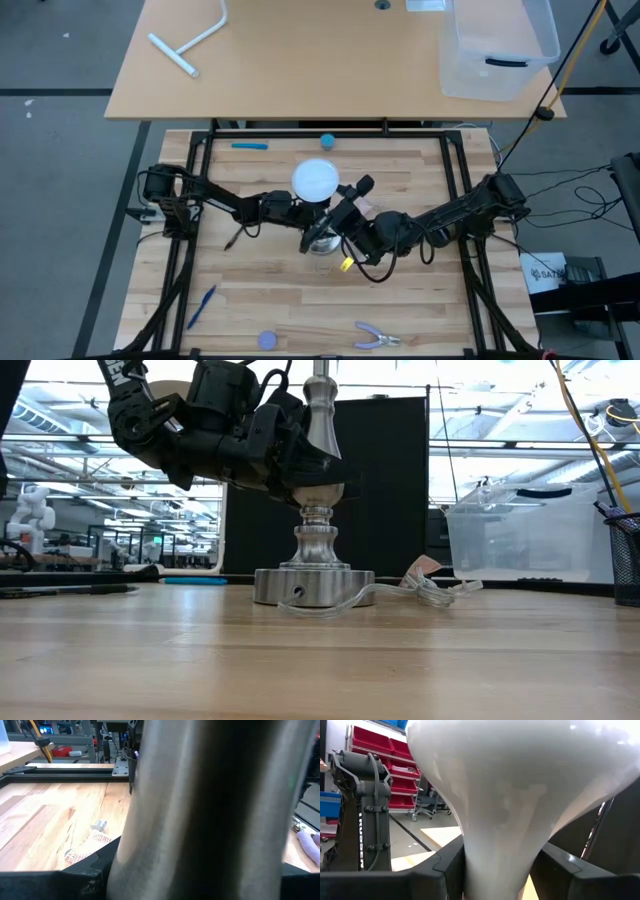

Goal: Screw lightbulb
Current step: Remove the lightbulb from the lamp

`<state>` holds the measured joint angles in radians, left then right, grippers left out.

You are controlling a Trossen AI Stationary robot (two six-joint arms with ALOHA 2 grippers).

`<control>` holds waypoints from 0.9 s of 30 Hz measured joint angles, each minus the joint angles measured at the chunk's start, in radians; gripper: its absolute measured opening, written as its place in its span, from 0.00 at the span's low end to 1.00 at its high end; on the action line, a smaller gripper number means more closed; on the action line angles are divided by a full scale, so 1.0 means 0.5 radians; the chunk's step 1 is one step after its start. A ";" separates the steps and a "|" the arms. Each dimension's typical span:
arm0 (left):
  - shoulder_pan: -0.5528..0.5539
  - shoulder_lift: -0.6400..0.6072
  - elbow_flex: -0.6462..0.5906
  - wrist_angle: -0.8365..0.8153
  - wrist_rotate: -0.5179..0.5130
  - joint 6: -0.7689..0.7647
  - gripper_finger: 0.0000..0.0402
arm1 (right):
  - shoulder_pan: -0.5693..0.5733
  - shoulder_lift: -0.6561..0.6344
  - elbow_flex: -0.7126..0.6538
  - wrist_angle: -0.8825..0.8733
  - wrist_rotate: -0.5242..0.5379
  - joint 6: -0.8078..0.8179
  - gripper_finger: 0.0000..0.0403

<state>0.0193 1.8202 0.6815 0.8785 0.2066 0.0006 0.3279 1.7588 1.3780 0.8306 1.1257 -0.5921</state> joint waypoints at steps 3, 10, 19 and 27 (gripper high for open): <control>0.000 0.000 0.000 0.000 0.000 0.002 0.64 | 0.005 -0.006 0.005 -0.037 0.040 0.009 0.47; 0.000 0.000 -0.002 0.000 0.000 0.007 0.64 | 0.033 -0.015 0.010 -0.149 0.169 0.083 0.61; -0.001 0.000 -0.002 0.000 0.000 0.009 0.64 | 0.123 -0.015 0.010 -0.166 0.301 0.048 0.64; 0.000 0.000 -0.002 0.000 0.000 0.006 0.64 | 0.173 -0.013 0.010 -0.178 0.424 0.000 0.60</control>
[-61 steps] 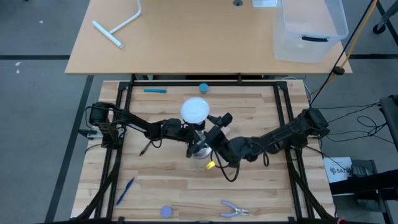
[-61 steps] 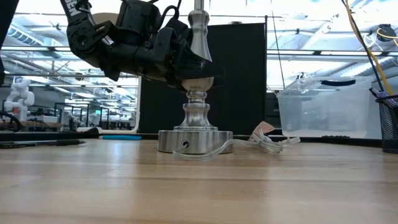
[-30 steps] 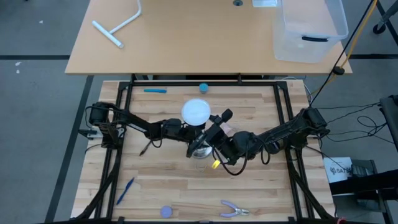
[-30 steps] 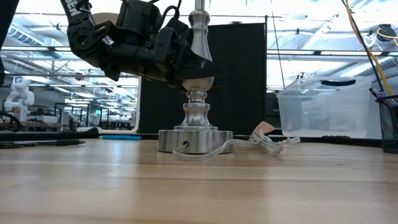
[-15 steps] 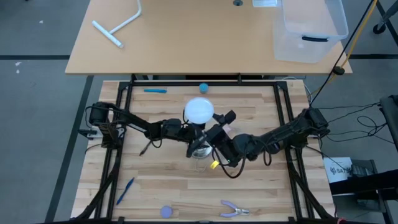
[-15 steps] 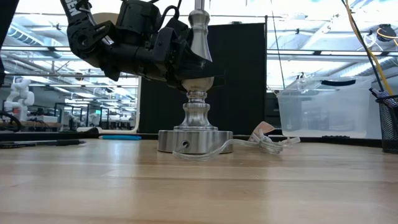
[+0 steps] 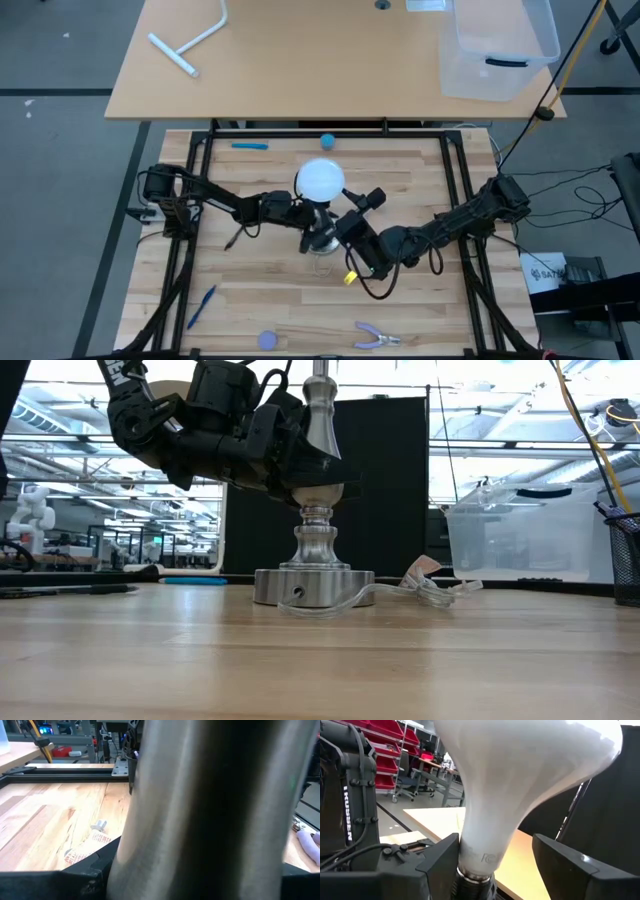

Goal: Screw lightbulb
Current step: Remove the lightbulb from the lamp

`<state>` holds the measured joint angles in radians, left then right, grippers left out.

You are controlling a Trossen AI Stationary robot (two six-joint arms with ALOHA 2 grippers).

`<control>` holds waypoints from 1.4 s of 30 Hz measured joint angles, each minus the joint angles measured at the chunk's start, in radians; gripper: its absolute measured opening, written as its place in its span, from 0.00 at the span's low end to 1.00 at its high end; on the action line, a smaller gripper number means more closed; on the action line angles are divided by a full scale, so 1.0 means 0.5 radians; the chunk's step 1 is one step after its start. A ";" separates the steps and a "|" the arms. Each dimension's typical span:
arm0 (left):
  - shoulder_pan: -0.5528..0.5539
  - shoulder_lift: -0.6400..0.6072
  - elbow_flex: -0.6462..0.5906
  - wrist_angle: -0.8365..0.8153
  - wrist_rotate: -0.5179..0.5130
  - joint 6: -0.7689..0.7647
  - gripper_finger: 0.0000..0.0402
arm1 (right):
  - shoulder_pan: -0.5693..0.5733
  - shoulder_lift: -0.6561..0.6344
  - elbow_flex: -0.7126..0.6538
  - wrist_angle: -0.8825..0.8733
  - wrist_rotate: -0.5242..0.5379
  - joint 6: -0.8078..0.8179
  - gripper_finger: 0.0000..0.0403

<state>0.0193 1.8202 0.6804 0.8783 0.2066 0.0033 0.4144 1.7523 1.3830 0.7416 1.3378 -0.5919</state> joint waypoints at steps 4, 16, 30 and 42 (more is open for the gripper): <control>0.000 0.000 0.000 0.000 0.001 0.000 0.64 | 0.024 0.001 -0.001 0.000 0.059 -0.028 0.59; 0.000 0.000 0.000 0.000 0.001 -0.002 0.64 | 0.055 0.004 -0.001 0.004 0.275 -0.108 0.59; 0.000 0.000 -0.001 -0.001 0.001 0.001 0.64 | 0.022 0.004 -0.002 0.036 0.342 -0.174 0.59; -0.001 0.000 0.000 -0.007 0.001 0.002 0.64 | 0.142 0.004 -0.005 0.288 0.418 -0.598 0.59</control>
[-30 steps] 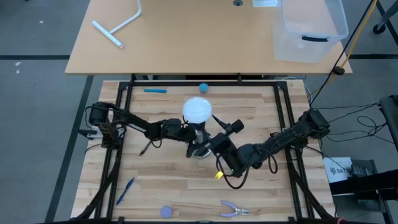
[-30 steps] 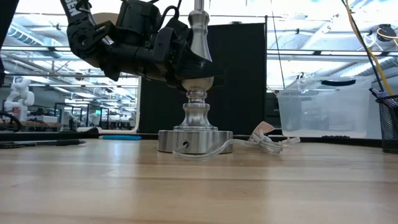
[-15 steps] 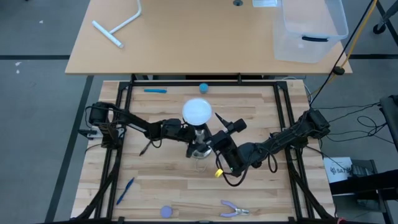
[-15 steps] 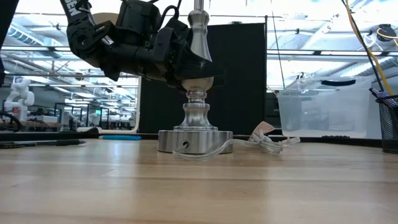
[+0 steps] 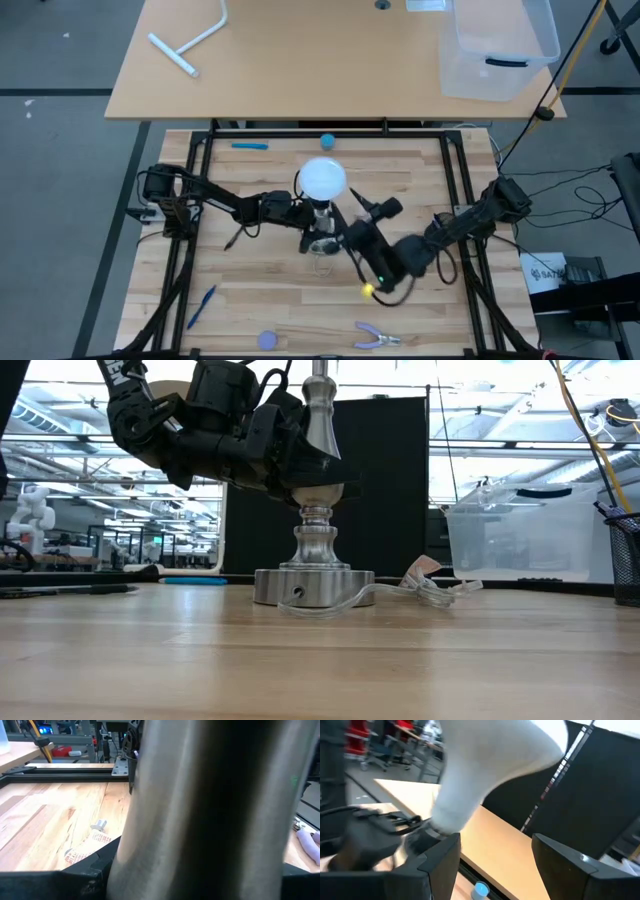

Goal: Screw lightbulb
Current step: Remove the lightbulb from the lamp

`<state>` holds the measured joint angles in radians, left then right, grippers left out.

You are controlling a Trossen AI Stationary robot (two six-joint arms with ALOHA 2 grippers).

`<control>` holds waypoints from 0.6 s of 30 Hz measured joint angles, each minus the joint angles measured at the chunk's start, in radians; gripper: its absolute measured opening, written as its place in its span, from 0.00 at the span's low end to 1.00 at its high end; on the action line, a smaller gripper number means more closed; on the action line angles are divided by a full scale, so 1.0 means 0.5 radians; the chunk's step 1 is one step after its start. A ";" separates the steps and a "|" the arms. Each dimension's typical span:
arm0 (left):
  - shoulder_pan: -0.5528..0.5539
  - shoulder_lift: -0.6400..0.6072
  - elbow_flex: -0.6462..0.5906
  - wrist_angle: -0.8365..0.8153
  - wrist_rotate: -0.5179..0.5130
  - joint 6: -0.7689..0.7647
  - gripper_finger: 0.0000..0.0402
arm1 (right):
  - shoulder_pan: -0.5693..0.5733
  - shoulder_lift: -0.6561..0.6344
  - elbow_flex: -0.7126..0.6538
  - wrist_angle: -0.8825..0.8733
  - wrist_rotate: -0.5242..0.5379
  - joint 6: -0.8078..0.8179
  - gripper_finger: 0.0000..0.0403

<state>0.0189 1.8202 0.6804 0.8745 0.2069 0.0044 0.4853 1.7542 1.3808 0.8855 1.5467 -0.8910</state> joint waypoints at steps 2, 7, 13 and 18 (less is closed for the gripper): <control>0.000 0.000 0.000 0.000 0.000 0.000 0.64 | 0.052 0.000 0.000 0.055 0.001 -0.065 0.59; 0.000 0.000 0.000 0.003 0.000 0.000 0.64 | 0.096 0.000 0.000 0.104 -0.107 0.046 0.59; 0.000 0.000 0.000 0.005 0.000 -0.001 0.64 | 0.038 0.000 0.000 0.003 -0.228 0.411 0.59; 0.000 0.000 0.000 0.005 0.000 -0.004 0.64 | -0.034 0.002 0.000 -0.227 -0.422 0.816 0.59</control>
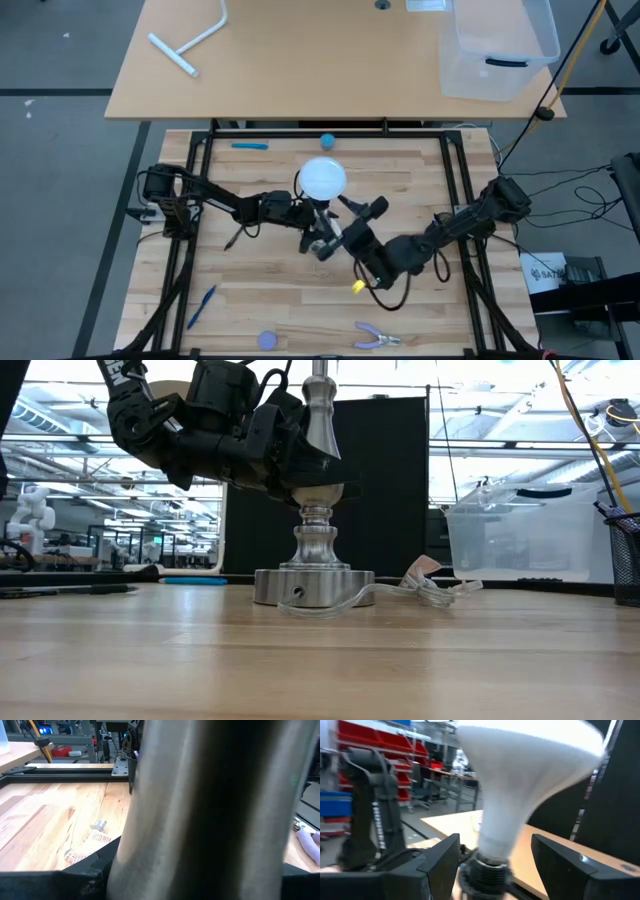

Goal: Screw lightbulb
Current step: Remove the lightbulb from the lamp

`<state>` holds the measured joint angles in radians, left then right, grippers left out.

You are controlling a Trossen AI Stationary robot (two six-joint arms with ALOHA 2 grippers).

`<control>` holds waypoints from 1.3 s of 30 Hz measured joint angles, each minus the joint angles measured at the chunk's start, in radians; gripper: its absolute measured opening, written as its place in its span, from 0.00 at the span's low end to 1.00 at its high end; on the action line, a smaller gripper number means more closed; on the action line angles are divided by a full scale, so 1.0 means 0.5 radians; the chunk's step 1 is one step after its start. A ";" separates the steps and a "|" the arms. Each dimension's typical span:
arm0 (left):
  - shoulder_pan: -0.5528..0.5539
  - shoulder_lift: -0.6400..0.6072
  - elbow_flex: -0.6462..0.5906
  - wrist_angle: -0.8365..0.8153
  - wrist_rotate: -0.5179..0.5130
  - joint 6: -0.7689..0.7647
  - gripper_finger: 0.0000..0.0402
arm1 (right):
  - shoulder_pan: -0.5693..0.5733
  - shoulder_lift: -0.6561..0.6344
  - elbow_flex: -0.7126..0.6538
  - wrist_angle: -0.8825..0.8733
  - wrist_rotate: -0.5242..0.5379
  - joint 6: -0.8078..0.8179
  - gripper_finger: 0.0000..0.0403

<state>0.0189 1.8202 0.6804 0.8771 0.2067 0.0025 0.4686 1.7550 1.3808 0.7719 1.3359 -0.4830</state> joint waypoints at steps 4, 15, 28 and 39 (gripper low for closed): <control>0.000 0.000 0.000 0.000 0.000 0.000 0.64 | -0.058 -0.001 0.000 -0.140 -0.061 0.223 0.59; 0.000 0.000 0.000 0.000 0.000 0.000 0.64 | -0.224 -0.001 0.000 -0.164 -0.325 0.292 0.59; 0.001 0.000 0.001 0.001 0.000 -0.001 0.64 | -0.254 0.001 0.000 0.234 -0.405 -0.160 0.39; 0.000 0.000 0.001 -0.003 0.000 0.002 0.64 | -0.229 -0.002 0.001 0.600 -0.274 -0.641 0.43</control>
<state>0.0189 1.8202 0.6807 0.8757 0.2066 0.0036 0.3543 1.7542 1.3811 1.0718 1.1990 -0.8033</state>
